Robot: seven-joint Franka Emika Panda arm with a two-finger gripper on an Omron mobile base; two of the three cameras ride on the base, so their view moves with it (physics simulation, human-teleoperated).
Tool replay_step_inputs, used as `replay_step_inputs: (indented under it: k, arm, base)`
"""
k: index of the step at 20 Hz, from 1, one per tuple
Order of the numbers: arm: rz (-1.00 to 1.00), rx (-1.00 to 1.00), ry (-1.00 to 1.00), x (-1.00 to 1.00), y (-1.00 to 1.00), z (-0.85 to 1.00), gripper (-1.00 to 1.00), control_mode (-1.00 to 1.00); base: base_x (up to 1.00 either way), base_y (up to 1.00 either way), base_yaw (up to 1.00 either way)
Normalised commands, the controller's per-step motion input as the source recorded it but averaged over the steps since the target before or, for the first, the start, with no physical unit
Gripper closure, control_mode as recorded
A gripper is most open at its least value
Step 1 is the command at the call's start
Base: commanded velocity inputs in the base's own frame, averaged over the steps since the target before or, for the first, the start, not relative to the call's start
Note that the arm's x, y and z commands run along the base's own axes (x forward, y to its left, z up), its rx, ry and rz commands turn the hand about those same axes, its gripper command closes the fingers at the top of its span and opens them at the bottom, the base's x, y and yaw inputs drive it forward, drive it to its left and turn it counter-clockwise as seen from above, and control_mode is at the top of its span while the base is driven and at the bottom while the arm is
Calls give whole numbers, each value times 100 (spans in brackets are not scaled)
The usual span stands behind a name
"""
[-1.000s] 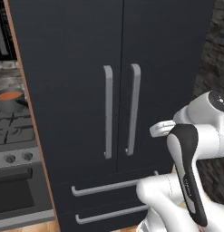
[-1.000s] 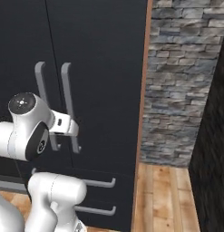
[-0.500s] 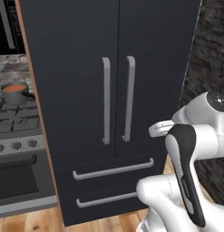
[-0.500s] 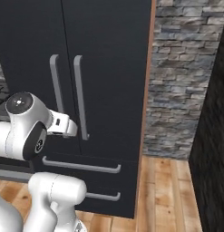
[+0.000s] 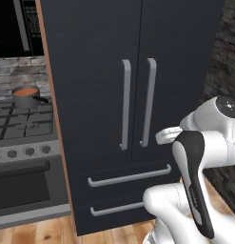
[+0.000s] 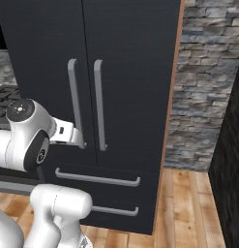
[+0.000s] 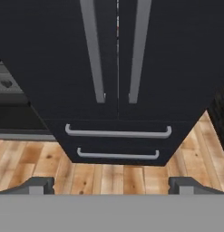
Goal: Retrieve the fish from the fridge and place it on the saucepan with marinade on the stove.
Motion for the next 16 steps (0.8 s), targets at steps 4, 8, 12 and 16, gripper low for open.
replay_step_inputs:
  k: [4,8,12,16]
  arm:
    - [0,0,0,0,0,0,-100,100]
    - [0,0,0,0,0,0,-100,100]
    - [0,0,-3,0,6,54,-100,-100]
    - [0,0,0,0,2,75,-100,-100]
  base:
    - [0,0,0]
    - [-11,0,0]
    - [0,0,0]
    - [0,0,0]
